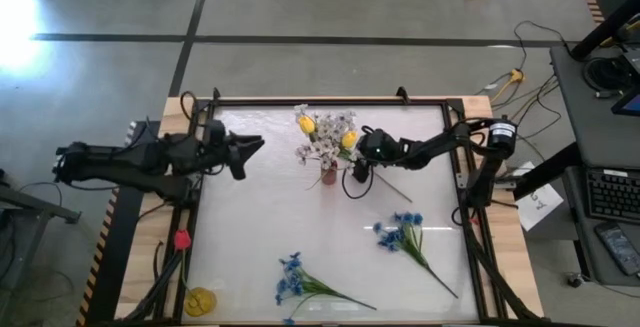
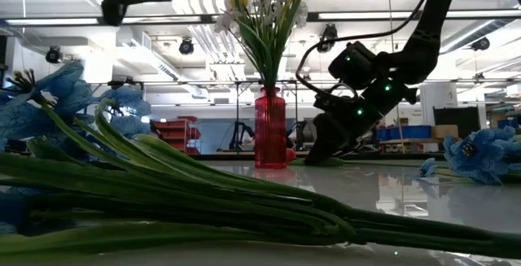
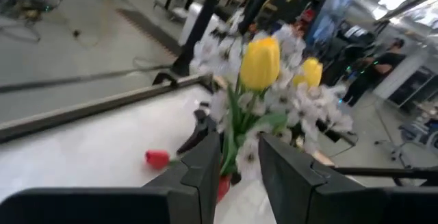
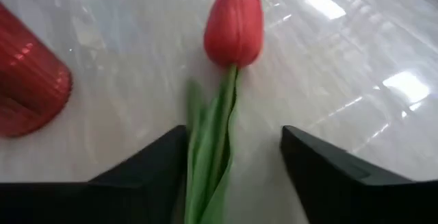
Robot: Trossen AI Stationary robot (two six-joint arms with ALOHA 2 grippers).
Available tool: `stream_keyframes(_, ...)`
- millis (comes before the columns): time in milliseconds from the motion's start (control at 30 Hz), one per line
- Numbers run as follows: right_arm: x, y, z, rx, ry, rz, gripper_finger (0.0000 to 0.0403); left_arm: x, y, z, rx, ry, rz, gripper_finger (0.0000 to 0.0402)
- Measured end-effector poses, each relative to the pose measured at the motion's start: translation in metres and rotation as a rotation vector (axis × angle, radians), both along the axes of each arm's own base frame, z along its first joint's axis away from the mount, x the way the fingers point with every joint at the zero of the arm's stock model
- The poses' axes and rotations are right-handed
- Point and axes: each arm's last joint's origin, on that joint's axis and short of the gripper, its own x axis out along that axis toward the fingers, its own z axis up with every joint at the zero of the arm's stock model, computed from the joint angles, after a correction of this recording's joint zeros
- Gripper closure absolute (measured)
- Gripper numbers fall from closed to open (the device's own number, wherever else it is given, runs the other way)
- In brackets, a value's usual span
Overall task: Sort flowers into vase by color
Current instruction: Put the red tulip into the yellow flower vase
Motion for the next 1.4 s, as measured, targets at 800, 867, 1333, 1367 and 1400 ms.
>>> stream_keyframes(800, -0.072, 0.075, 0.126, 0.095, 0.124, -0.025, 0.0390, 0.005, -0.001, 0.024, 0.157, -0.265, -0.211, 0.0253)
stream_keyframes(867, -0.078, 0.090, 0.146, 0.147, 0.047, 0.050, 0.0390, 0.006, -0.002, 0.024, 0.158, -0.261, -0.227, 0.0237)
stream_keyframes(1333, -0.051, 0.210, 0.212, 0.465, -0.304, 0.331, 0.0390, 0.008, -0.008, 0.029, 0.163, -0.281, -0.401, 0.0213)
stream_keyframes(1367, -0.044, 0.217, 0.219, 0.454, -0.356, 0.344, 0.0390, 0.008, -0.008, 0.033, 0.167, -0.288, -0.406, 0.0213)
stream_keyframes(1400, -0.036, 0.223, 0.226, 0.433, -0.401, 0.355, 0.0390, 0.009, -0.009, 0.036, 0.173, -0.294, -0.415, 0.0213)
